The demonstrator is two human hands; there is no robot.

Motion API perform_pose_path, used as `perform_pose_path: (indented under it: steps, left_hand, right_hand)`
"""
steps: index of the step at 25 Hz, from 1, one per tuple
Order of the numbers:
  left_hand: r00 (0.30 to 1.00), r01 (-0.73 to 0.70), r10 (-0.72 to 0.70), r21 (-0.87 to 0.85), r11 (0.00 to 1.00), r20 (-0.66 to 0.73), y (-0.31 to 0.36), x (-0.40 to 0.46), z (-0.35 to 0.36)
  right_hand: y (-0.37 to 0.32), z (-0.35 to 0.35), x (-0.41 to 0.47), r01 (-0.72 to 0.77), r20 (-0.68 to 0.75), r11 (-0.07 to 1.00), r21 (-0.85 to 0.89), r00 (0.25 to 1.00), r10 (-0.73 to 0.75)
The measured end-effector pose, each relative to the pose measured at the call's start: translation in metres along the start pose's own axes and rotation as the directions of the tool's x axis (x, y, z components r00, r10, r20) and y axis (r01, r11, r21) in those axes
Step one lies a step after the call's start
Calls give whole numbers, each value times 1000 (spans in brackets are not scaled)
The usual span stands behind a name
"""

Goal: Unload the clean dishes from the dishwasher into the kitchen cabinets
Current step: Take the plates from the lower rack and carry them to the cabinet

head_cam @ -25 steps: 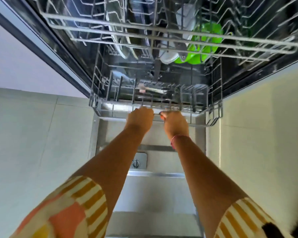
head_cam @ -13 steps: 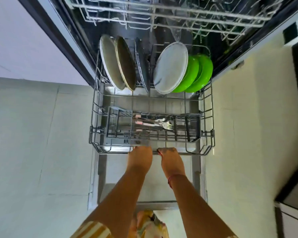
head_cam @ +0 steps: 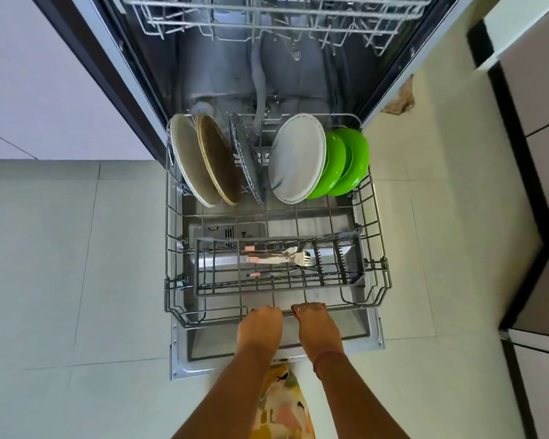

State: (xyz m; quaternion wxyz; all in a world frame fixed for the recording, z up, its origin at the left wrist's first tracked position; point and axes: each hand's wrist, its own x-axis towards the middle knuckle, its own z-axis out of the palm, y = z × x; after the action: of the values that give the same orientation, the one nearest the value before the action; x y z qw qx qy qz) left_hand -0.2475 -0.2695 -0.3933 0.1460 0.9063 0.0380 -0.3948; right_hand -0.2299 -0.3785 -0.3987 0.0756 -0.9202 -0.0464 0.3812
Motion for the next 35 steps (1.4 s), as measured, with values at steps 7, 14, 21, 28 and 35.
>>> perform_pose_path:
  steps: [7, 14, 21, 28, 35]
  left_hand:
    - [996, -49, 57, -122, 991, 64, -9, -14, -4]
    - [995, -25, 41, -180, 983, 87, -5, -21, -4]
    - [999, 2, 20, -447, 894, 44, -20, -31, -29]
    - [840, 171, -534, -887, 429, -96, -97, 15, -127]
    - [764, 95, -606, -890, 445, -222, -153, 110, -194]
  right_hand:
    - [-18, -16, -12, -33, 162, 996, -77, 986, 45]
    - [-16, -20, -17, 5, 174, 997, -80, 985, 9]
    - [-30, -38, -12, -11, 228, 999, 41, 974, 1]
    - [-84, -82, 42, -83, 218, 910, 407, 976, -9]
    - [-139, -60, 99, -146, 169, 798, 584, 984, 57]
